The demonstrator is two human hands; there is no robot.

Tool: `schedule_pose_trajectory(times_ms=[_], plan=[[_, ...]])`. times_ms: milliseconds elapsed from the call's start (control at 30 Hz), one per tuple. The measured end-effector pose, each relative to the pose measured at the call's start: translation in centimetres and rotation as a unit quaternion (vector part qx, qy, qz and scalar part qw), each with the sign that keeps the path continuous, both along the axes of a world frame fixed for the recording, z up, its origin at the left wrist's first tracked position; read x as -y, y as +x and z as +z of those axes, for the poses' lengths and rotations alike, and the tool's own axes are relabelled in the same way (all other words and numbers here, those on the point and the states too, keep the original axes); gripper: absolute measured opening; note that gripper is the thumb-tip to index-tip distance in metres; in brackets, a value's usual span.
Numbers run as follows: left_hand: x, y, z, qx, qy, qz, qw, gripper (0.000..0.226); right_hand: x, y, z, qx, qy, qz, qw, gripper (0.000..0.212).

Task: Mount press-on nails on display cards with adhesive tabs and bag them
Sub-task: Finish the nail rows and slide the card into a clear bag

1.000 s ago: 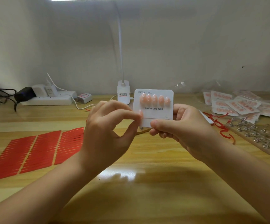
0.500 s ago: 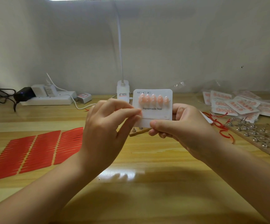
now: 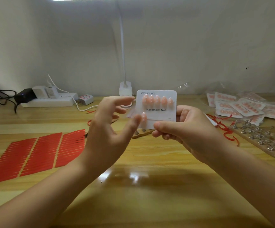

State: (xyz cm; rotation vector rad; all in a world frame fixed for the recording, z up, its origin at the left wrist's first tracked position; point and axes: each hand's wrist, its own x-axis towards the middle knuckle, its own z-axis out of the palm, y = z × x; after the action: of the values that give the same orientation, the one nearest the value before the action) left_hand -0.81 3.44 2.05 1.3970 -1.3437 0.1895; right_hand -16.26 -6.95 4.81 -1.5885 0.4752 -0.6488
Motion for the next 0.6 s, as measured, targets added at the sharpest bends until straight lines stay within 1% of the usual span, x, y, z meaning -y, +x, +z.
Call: schedule_pose_trajectory(times_ms=[33,100,133,167,233,400,500,600], plan=[[-0.1,-0.1,0.2,-0.092,0.022,-0.03,0.995,0.037,0.0,0.0,0.0,0.002,-0.001,-0.001,1.0,0.018],[0.1,-0.1,0.4,-0.251,0.06,-0.084,0.962,0.043,0.0,0.0,0.0,0.005,-0.004,-0.002,1.0,0.02],[0.2,0.0,0.4,-0.299,0.076,-0.1,0.946,0.045,0.0,0.0,0.0,0.006,-0.006,-0.002,1.0,0.021],[0.3,0.0,0.5,-0.327,0.09,-0.112,0.934,0.047,0.0,0.1,0.0,0.007,-0.008,-0.002,1.0,0.022],[0.5,-0.1,0.5,-0.344,0.112,-0.128,0.923,0.053,0.0,0.1,-0.2,0.005,-0.018,-0.004,1.0,0.023],[0.6,-0.1,0.3,-0.359,0.114,-0.119,0.919,0.059,0.1,0.2,-0.6,-0.018,-0.063,-0.007,0.998,0.025],[0.6,-0.3,0.2,-0.379,0.107,-0.121,0.911,0.052,0.1,0.3,-0.8,-0.022,-0.068,0.002,0.997,0.026],[0.7,-0.3,-0.1,-0.384,0.098,-0.115,0.911,0.039,0.1,0.4,-1.0,-0.023,-0.064,0.013,0.998,0.028]])
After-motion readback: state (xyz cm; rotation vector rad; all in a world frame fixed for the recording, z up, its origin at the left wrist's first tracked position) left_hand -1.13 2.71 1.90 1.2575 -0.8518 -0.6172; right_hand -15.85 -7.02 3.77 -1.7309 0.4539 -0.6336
